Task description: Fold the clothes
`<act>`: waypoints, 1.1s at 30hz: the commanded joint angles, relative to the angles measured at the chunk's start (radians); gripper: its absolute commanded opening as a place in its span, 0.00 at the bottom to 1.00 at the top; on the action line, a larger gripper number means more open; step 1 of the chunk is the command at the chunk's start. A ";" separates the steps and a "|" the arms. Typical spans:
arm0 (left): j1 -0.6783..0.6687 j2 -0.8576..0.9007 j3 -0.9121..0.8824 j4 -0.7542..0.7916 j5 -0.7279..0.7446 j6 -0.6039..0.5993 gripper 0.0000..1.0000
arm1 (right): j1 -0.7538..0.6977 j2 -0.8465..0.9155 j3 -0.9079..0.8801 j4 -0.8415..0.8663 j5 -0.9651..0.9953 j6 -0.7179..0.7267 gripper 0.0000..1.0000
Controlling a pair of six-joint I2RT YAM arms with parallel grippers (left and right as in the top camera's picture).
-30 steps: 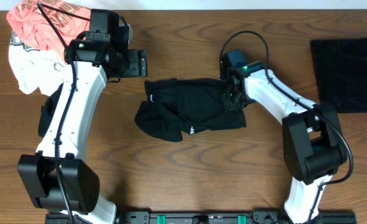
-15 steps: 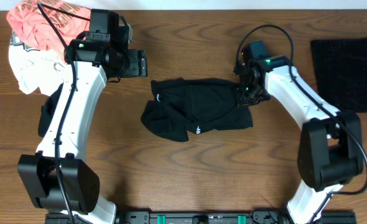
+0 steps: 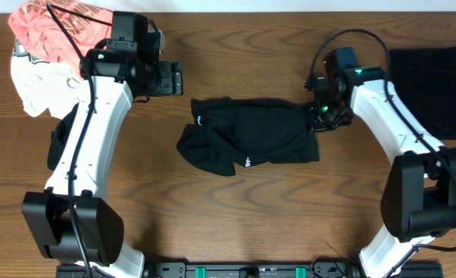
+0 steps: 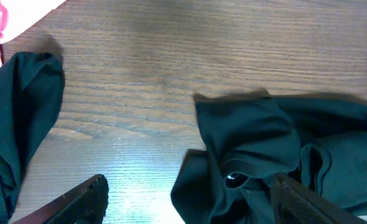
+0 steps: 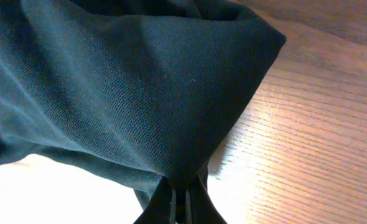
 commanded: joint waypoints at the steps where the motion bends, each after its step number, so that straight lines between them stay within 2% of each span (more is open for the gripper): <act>1: 0.005 0.000 0.004 -0.002 -0.012 0.014 0.83 | -0.043 -0.032 -0.004 -0.004 -0.061 -0.080 0.01; 11: 0.005 0.000 0.004 -0.002 -0.012 0.014 0.83 | -0.128 -0.031 -0.005 -0.011 -0.060 -0.122 0.01; 12: 0.005 0.000 0.004 -0.002 -0.012 0.014 0.83 | -0.134 -0.031 -0.005 -0.011 -0.060 -0.116 0.08; 14: 0.005 0.000 0.004 -0.002 -0.012 0.014 0.83 | -0.145 -0.031 -0.005 -0.005 -0.051 -0.075 0.72; 15: 0.005 0.000 0.004 -0.002 -0.012 0.014 0.83 | -0.150 -0.031 -0.005 -0.003 -0.034 -0.041 0.91; 16: 0.005 0.000 0.004 -0.002 -0.012 0.014 0.83 | -0.155 -0.031 -0.005 -0.001 -0.017 -0.010 0.99; 20: 0.005 0.000 0.004 -0.003 -0.012 0.014 0.83 | -0.174 -0.031 -0.004 -0.002 -0.009 0.043 0.99; 23: 0.005 0.000 0.004 -0.011 -0.012 0.014 0.84 | -0.169 -0.031 -0.003 -0.005 -0.063 0.026 0.88; 26: 0.005 0.002 0.002 -0.034 0.000 0.013 0.84 | -0.146 -0.031 -0.003 -0.012 -0.158 -0.020 0.84; 33: 0.005 0.014 -0.100 -0.067 0.195 0.022 0.84 | -0.078 -0.031 -0.003 -0.021 -0.165 -0.024 0.90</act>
